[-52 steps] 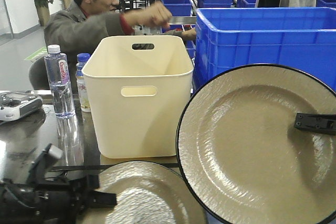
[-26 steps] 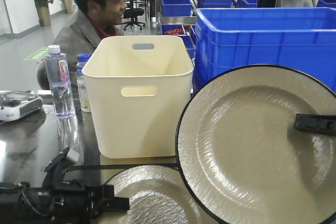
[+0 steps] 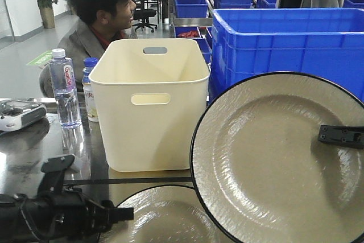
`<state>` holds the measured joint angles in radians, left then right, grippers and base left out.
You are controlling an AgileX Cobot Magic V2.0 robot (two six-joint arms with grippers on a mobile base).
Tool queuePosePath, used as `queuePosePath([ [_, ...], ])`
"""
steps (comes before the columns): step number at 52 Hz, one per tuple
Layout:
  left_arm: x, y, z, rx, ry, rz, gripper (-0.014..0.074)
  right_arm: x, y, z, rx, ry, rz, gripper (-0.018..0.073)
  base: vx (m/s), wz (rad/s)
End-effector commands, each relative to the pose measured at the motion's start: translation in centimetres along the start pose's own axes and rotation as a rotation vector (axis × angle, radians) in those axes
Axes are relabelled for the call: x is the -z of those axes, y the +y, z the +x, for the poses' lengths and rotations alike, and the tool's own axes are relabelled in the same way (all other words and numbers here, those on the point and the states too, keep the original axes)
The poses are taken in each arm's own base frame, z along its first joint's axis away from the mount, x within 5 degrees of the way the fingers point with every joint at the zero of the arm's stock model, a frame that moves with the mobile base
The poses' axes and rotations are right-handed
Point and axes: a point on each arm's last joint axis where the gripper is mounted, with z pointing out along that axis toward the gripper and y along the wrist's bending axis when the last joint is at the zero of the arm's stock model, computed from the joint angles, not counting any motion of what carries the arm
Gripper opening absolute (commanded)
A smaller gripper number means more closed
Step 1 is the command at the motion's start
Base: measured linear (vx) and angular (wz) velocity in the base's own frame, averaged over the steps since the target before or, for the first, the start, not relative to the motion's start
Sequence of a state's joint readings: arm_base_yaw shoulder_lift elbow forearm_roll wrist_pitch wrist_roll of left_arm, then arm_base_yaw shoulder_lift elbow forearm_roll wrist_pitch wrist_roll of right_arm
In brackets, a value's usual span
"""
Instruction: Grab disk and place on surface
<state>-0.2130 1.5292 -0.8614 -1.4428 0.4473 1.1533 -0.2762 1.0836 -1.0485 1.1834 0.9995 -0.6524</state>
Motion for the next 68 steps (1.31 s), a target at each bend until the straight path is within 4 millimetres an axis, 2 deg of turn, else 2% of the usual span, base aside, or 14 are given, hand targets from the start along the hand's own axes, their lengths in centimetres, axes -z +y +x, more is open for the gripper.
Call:
queuePosePath([
  [1,3.1,-2.0,-2.3,-0.089,-0.130,-0.003,0.0584,0.8,1.7,-1.6,-0.009,-0.112,-0.058,-0.0009,0.00,0.00],
  [10,8.7,-4.7,-3.9,-0.221,-0.303,-0.020,0.0584,-0.8,1.1,-1.3,-0.028,-0.063,-0.070,-0.0009,0.00,0.00],
  [17,13.6,-7.0,-4.2,-0.313,-0.441,-0.013,0.0539,-3.7,0.0,-0.8,-0.071,0.016,-0.089,-0.0009,0.00,0.00],
  [22,17.1,-8.5,-4.0,-0.344,-0.548,0.004,0.0395,-6.2,-0.6,-0.1,-0.101,0.078,-0.099,-0.0008,0.00,0.00],
  [28,19.6,-9.6,-3.4,-0.372,-0.620,0.023,0.0093,-9.4,-0.6,1.1,-0.118,0.135,-0.100,-0.0004,0.00,0.00],
  [31,20.2,-9.9,-3.2,-0.383,-0.636,0.032,-0.0010,-11.0,-0.6,1.8,-0.124,0.154,-0.089,-0.0001,0.00,0.00],
  [39,21.0,-10.3,-3.0,-0.393,-0.656,0.043,-0.0009,-14.6,0.0,4.1,-0.071,0.216,-0.085,0.0025,0.00,0.00],
  [45,20.8,-10.4,-2.9,-0.386,-0.637,0.067,-0.0008,-16.8,0.5,5.8,0.030,0.248,-0.081,0.0103,0.00,0.00],
  [52,20.8,-10.5,-2.8,-0.380,-0.633,0.073,-0.0008,-17.7,1.1,6.8,0.115,0.277,-0.105,0.0260,0.00,0.00],
  [58,20.8,-10.4,-2.8,-0.396,-0.627,0.062,-0.0008,-17.7,1.0,6.8,0.226,0.268,-0.103,0.0416,0.00,0.00],
  [64,20.6,-10.2,-2.6,-0.405,-0.601,0.044,-0.0008,-17.4,0.7,6.0,0.375,0.209,-0.057,0.0556,0.00,0.00],
  [68,20.5,-10.0,-2.5,-0.402,-0.571,0.021,-0.0008,-16.7,0.6,5.0,0.523,0.144,0.018,0.0603,0.00,0.00],
])
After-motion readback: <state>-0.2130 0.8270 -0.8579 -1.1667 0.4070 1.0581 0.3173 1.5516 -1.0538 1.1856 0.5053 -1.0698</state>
